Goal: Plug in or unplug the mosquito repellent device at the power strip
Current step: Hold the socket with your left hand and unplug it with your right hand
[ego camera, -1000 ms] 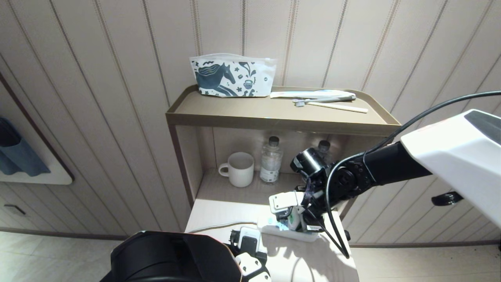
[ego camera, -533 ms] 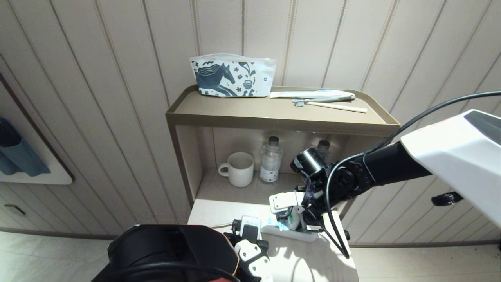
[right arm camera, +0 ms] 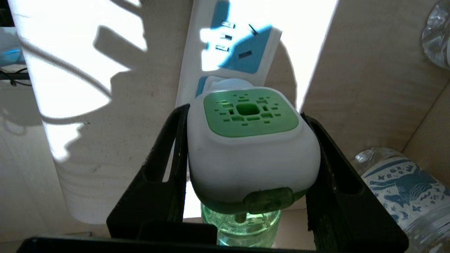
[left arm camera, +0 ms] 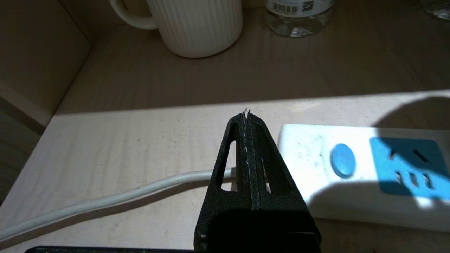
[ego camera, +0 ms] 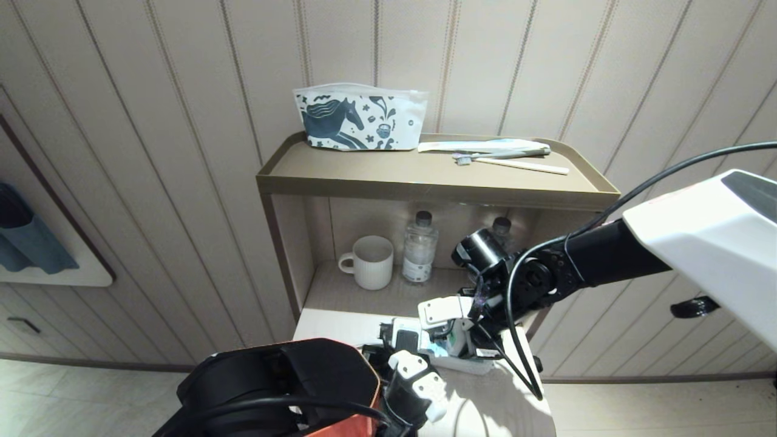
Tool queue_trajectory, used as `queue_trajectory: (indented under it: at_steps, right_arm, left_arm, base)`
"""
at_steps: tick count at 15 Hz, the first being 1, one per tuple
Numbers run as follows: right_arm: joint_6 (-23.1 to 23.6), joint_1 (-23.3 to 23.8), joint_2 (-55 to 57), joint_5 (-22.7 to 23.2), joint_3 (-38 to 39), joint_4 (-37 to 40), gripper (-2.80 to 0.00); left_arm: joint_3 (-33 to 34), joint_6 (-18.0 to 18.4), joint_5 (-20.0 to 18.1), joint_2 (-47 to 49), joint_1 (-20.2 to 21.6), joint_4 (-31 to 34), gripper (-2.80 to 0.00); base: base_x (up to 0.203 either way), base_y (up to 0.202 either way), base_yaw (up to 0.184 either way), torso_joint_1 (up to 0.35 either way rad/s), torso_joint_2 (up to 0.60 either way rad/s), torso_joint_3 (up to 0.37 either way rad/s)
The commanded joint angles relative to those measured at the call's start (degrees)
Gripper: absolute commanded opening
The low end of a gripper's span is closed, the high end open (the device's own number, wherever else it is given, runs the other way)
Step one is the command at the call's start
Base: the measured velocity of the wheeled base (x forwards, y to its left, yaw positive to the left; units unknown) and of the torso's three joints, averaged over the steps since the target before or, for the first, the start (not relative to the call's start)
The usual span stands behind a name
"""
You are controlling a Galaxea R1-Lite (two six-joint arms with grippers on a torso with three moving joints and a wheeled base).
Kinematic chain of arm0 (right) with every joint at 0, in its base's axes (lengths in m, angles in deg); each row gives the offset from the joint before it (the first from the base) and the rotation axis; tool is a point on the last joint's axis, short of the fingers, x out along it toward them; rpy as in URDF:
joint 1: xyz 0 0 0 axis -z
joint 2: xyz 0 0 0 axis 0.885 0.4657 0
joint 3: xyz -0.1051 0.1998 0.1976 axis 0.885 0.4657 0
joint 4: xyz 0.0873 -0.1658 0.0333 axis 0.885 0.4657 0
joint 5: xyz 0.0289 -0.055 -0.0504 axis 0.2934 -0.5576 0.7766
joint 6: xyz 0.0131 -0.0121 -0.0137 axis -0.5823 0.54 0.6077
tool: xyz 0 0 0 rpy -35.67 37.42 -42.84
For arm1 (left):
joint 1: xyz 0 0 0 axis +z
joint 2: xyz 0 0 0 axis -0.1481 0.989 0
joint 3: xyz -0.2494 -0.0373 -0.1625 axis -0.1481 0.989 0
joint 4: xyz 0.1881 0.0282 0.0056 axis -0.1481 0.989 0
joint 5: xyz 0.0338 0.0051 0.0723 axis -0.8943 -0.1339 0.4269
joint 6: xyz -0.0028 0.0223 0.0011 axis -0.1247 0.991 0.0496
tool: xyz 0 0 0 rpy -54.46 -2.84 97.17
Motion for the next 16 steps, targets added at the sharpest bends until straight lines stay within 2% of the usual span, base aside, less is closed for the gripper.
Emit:
queue_trajectory:
  at_steps: [1,8,11,16]
  right_arm:
    - [0.4,-0.1,0.0,0.0,0.0,0.1,-2.8]
    - [0.4,0.0,0.0,0.0,0.0,0.1,-2.8]
    - [0.4,0.0,0.1,0.0,0.0,0.1,-2.8]
    - [0.4,0.0,0.1,0.0,0.0,0.1,-2.8]
  left_arm:
    - [-1.4,-0.1,0.3,0.7,0.2,-0.2,-2.8]
    - [-1.9,-0.1,1.0,0.9,0.7,0.7,-2.8]
    - [-6.3,-0.3,4.2,0.8,10.0,4.9,-2.8]
    - [-5.8,-0.5,4.9,-0.4,11.1,4.8,-2.8]
  base:
    - [0.0,0.0,0.0,0.0,0.0,0.0]
    - [0.0,0.0,0.0,0.0,0.0,0.0]
    - [0.0,0.0,0.0,0.0,0.0,0.0]
    - [0.0,0.0,0.0,0.0,0.0,0.0]
